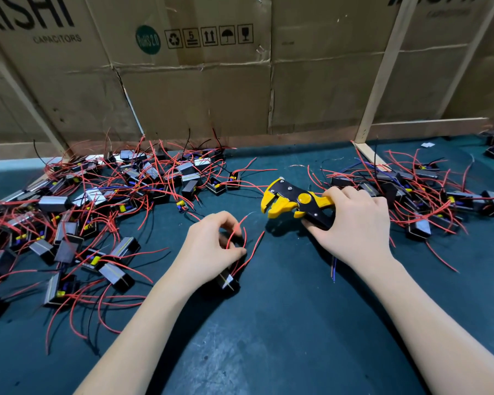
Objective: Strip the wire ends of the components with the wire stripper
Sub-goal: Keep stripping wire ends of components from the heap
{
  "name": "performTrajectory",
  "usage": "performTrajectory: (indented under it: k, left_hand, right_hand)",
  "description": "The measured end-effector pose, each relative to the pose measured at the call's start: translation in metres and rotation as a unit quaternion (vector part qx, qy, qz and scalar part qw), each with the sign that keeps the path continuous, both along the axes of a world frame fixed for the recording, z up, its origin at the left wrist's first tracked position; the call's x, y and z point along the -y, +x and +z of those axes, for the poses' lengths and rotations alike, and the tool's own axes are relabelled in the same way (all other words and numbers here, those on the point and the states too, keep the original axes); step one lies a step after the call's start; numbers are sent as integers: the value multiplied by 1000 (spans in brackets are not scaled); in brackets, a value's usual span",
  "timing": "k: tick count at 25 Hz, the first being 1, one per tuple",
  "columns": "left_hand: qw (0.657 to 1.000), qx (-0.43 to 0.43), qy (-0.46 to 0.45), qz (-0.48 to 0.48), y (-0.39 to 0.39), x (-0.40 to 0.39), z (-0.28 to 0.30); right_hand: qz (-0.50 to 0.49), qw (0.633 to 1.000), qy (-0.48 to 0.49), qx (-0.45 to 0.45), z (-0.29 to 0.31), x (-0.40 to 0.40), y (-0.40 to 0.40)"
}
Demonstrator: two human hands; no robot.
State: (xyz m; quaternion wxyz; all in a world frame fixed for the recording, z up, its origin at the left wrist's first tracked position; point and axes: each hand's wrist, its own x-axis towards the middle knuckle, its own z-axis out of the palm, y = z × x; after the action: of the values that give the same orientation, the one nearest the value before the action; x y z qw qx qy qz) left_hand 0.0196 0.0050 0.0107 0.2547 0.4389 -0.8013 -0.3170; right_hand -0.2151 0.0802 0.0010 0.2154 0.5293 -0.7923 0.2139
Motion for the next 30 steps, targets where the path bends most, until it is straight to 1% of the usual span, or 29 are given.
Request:
performTrajectory:
  k: [3, 6, 8, 11, 18, 20, 23, 26, 30]
  left_hand:
    - [991, -77, 100, 40, 1, 2, 3]
    - [965, -183, 184, 26, 1, 5, 6]
    - [951, -221, 216, 1, 2, 5, 8]
    - [938, -255, 231, -28, 0, 4, 7]
    - [941, -255, 221, -33, -8, 1, 1]
    - [941, -265, 208, -27, -7, 2, 1]
    - [937, -283, 200, -43, -6, 4, 1]
    - [943, -266, 194, -46, -7, 3, -1]
    - [950, -252, 184, -17, -7, 4, -3]
  right_hand:
    - [0, 1000, 0, 8, 0, 1, 0]
    - [4, 1000, -8, 14, 1, 0, 0]
    - [3, 1000, -6, 12, 1, 0, -1]
    - [2, 1000, -9, 16, 2, 0, 0]
    - [26, 999, -19, 28, 1, -1, 9]
    - [30, 999, -17, 30, 2, -1, 10]
    - [31, 999, -17, 34, 3, -1, 10]
    - [42, 998, -15, 34, 3, -2, 9]
    - [71, 997, -20, 35, 3, -1, 11]
